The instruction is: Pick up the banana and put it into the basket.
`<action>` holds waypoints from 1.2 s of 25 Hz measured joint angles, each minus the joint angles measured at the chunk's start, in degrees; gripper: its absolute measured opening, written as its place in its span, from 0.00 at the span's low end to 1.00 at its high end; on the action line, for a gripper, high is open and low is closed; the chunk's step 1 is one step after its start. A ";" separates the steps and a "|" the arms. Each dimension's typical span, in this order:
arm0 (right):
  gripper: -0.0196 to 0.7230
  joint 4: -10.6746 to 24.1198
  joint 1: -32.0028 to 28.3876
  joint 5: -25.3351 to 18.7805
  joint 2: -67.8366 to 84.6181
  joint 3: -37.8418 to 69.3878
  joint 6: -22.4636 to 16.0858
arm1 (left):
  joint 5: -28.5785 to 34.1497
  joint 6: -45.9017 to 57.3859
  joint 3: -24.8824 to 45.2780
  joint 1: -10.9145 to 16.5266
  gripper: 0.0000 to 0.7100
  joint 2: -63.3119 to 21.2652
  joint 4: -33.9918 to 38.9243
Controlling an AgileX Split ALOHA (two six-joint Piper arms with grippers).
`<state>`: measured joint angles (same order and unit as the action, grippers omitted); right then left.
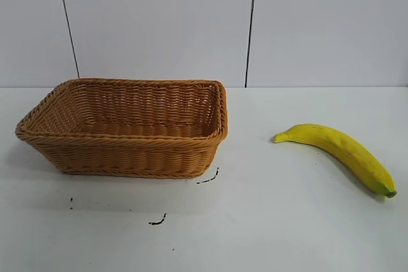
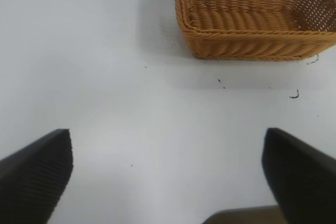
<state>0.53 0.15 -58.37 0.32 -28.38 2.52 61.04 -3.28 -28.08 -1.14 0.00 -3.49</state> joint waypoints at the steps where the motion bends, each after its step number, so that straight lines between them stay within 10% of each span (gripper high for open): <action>1: 0.95 0.00 0.00 0.00 0.00 0.00 0.00 | 0.00 0.00 0.00 0.00 0.98 0.00 0.00; 16: 0.95 0.00 0.00 -0.48 -1.46 -0.79 0.00 | 0.00 0.00 0.00 0.00 0.98 0.00 0.00; 30: 0.95 -0.02 0.00 -0.53 -46.19 -23.47 0.00 | 0.00 0.00 0.00 0.00 0.98 0.00 0.00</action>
<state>0.51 0.15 -58.90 -45.87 -51.84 2.52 61.04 -3.28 -28.08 -1.14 0.00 -3.49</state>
